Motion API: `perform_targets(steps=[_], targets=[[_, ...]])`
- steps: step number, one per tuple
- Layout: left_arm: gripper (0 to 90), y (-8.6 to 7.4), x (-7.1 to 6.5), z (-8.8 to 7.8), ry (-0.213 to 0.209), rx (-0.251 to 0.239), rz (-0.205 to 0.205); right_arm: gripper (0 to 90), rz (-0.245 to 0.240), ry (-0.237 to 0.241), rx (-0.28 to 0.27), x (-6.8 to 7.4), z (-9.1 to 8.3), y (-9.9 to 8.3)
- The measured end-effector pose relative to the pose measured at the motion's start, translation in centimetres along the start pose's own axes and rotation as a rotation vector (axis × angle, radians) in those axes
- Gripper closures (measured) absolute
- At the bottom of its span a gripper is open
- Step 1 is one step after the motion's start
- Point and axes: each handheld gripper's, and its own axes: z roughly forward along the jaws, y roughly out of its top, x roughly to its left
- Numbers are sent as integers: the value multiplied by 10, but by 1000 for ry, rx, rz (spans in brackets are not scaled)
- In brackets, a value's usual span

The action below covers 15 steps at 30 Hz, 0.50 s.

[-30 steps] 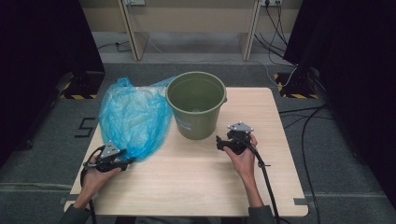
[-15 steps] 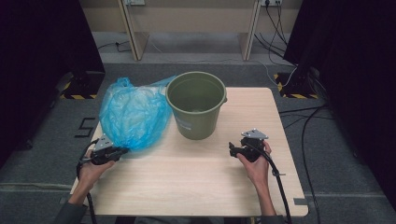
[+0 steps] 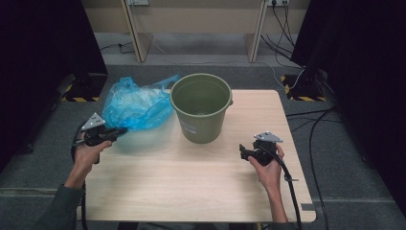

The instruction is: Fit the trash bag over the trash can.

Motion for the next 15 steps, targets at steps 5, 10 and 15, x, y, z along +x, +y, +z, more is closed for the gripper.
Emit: perform_targets(steps=[5, 10, 15], targets=[[826, 26, 4, 5, -19, -21, -32, 179, 9, 6, 0, -2, -3, 2], [824, 56, 2, 10, -32, -45, -28, 179, -8, -2, -22, -4, -10, 16], [824, 92, 1, 16, -30, -74, -30, 178, -27, -11, -31, -3, -12, 31]])
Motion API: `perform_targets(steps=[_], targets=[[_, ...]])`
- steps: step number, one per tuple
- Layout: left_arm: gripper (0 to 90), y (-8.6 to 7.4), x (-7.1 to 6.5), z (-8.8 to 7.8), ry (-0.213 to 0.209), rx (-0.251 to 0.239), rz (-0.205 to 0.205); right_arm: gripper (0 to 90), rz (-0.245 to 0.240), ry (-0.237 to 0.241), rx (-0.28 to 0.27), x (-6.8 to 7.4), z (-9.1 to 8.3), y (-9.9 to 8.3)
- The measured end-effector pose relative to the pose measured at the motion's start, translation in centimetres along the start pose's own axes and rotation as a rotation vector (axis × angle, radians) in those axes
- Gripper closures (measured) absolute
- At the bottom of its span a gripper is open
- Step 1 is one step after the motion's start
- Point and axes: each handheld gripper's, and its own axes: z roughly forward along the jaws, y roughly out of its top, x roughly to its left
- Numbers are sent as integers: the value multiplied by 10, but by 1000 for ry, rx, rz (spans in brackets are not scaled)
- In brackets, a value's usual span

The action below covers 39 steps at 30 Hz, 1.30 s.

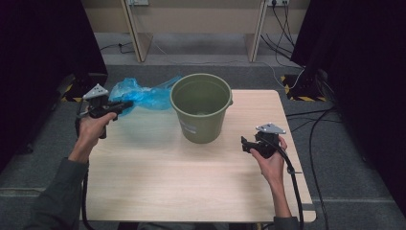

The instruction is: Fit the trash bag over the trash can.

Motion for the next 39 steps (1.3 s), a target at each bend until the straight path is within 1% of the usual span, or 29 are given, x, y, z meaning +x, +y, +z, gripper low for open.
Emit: perform_targets(steps=[2, 3, 4, 5, 7, 12, 13, 14, 16, 17, 20, 22, 24, 26, 30, 33, 34, 36, 39], targets=[[824, 14, -2, 4, -2, -9, 1, 179, 1, 4, -11, 0, 0, 9], [824, 20, -4, 7, -2, -15, 3, 179, 1, 4, -11, 0, 0, 9], [825, 27, -6, 9, -3, -17, 8, 179, -5, -2, -15, 0, 0, 15], [825, 33, -9, 12, -4, -21, 12, 179, -5, -2, -15, 0, 0, 15], [825, 45, -18, 18, -11, -25, 29, 179, -3, 3, -16, -1, 0, 22], [825, 72, -47, 35, -46, -44, 70, 179, -28, 6, -24, 4, -1, 41], [825, 78, -55, 40, -55, -49, 77, 179, -39, 5, -32, 7, -3, 51], [825, 82, -59, 43, -61, -51, 84, 179, -39, 5, -32, 7, -3, 51], [825, 92, -73, 53, -79, -57, 98, 179, -47, 6, -45, 9, -4, 60], [826, 95, -78, 57, -84, -58, 102, 179, -49, 9, -53, 10, -5, 66], [826, 102, -98, 70, -107, -50, 132, 179, -59, 11, -73, 12, -8, 80], [826, 103, -112, 79, -128, -44, 150, 180, -59, 11, -90, 14, -11, 92], [825, 101, -123, 87, -145, -33, 163, 179, -73, 17, -113, 17, -15, 106], [825, 98, -132, 94, -154, -17, 182, 180, -88, 23, -124, 20, -17, 116], [824, 86, -147, 106, -170, 35, 236, 182, -111, 61, -139, 30, -21, 137], [824, 77, -156, 112, -188, 59, 262, 188, -97, 68, -155, 34, -21, 156], [823, 73, -159, 114, -191, 68, 272, 188, -99, 73, -155, 35, -21, 160], [822, 69, -162, 117, -200, 77, 280, 195, -83, 108, -157, 38, -17, 171], [821, 65, -166, 120, -220, 75, 273, 220, -73, 148, -152, 47, -9, 187]])
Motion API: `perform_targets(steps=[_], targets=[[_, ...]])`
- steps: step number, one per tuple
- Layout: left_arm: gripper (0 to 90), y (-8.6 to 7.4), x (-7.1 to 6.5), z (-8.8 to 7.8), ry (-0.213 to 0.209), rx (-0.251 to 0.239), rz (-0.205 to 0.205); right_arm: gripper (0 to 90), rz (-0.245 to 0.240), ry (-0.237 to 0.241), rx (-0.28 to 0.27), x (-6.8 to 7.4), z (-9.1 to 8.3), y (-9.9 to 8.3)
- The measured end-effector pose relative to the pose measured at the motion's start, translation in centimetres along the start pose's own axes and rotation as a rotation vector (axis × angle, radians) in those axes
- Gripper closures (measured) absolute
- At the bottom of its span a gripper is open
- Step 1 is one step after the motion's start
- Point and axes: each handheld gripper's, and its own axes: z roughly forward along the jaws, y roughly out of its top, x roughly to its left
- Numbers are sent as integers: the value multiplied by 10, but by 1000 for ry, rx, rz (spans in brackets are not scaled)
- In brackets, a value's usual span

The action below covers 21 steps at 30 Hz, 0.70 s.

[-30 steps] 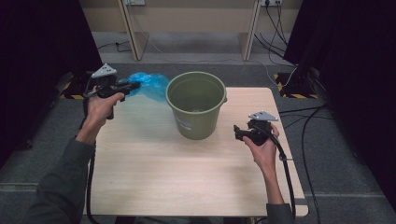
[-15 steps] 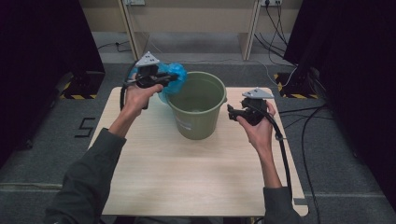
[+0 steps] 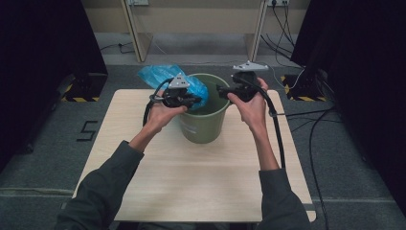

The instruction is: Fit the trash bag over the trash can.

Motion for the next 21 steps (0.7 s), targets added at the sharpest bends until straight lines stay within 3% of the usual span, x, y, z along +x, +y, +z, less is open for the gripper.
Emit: perform_targets(steps=[9, 12, 16, 18, 20, 21], targets=[[815, -3, -12, 3, -15, 7, 36, 304, 27, 100, 80, 15, 44, 19], [811, -3, -13, 2, -21, 3, 39, 360, 51, 163, 110, 18, 58, 16], [788, -4, -11, 0, -31, 0, 37, 596, 49, 233, 144, 18, 71, 8], [687, -4, -11, -2, -41, 10, 38, 759, 17, 257, 140, 17, 71, 6], [608, -4, -9, -8, -36, 7, 34, 837, -13, 265, 144, 16, 70, 5], [552, -4, -8, -12, -32, 1, 32, 867, -40, 247, 158, 15, 69, 4]])
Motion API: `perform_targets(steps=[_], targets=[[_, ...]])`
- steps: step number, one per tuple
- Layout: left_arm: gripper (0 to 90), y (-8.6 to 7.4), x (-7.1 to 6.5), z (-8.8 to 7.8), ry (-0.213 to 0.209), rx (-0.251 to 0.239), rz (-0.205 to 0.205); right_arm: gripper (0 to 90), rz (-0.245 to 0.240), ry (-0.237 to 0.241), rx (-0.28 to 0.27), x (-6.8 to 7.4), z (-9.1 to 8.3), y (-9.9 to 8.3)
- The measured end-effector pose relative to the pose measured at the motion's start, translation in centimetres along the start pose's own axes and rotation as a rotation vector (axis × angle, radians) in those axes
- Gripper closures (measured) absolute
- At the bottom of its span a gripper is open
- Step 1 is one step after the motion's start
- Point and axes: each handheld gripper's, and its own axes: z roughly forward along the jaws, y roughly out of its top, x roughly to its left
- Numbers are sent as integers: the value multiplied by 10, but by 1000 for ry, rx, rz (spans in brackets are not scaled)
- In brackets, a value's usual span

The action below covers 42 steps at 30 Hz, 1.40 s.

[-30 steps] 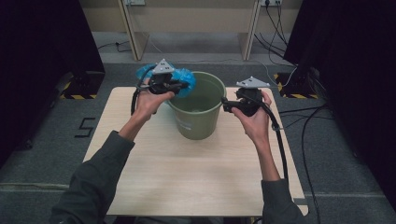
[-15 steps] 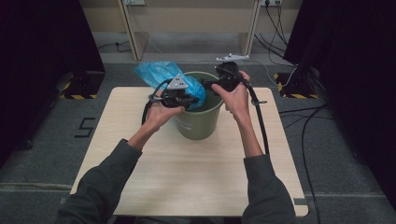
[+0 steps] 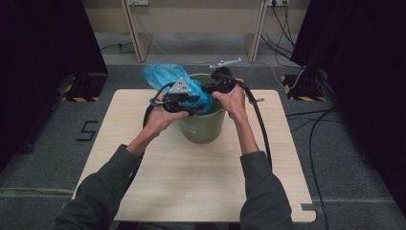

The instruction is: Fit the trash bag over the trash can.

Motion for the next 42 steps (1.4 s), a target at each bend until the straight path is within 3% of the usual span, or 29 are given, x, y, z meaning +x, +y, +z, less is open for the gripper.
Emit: perform_targets(steps=[3, 7, 8, 10, 13, 15, 16, 18, 21, 27, 31, 32, 35, 39, 42], targets=[[437, 0, 7, -18, 34, -23, 9, 896, -44, -42, 46, -5, -4, -4], [398, -2, 32, -42, 114, -66, -47, 899, -95, -104, 93, -11, -8, -11], [391, -4, 43, -47, 155, -73, -65, 899, -102, -107, 96, -11, -9, -12], [360, -8, 56, -48, 203, -57, -103, 894, -124, -116, 112, -9, -9, -14], [332, -17, 73, -42, 252, -19, -158, 867, -135, -127, 135, -8, -8, -17], [309, -23, 80, -33, 248, 10, -184, 776, -132, -140, 153, -9, -5, -20], [296, -26, 82, -28, 245, 24, -199, 685, -112, -149, 155, -10, -3, -21], [280, -31, 85, -19, 251, 44, -217, 587, -82, -162, 144, -10, -3, -23], [314, -34, 86, -10, 243, 61, -236, 497, -97, -201, 115, -5, -8, -21], [582, -34, 84, -3, 268, 90, -194, 456, -95, -182, 78, 0, -17, -18], [729, -30, 82, -6, 318, 70, -151, 453, -92, -195, 66, -2, -21, -18], [754, -28, 82, -7, 331, 61, -120, 453, -92, -197, 61, -3, -22, -18], [832, -22, 77, -12, 345, 27, -94, 457, -75, -190, 34, -4, -26, -16], [869, -13, 57, -14, 309, -6, -43, 464, -35, -183, -33, -5, -32, -10], [871, -8, 36, -9, 253, 1, 19, 458, -23, -184, -57, -6, -35, -3]])
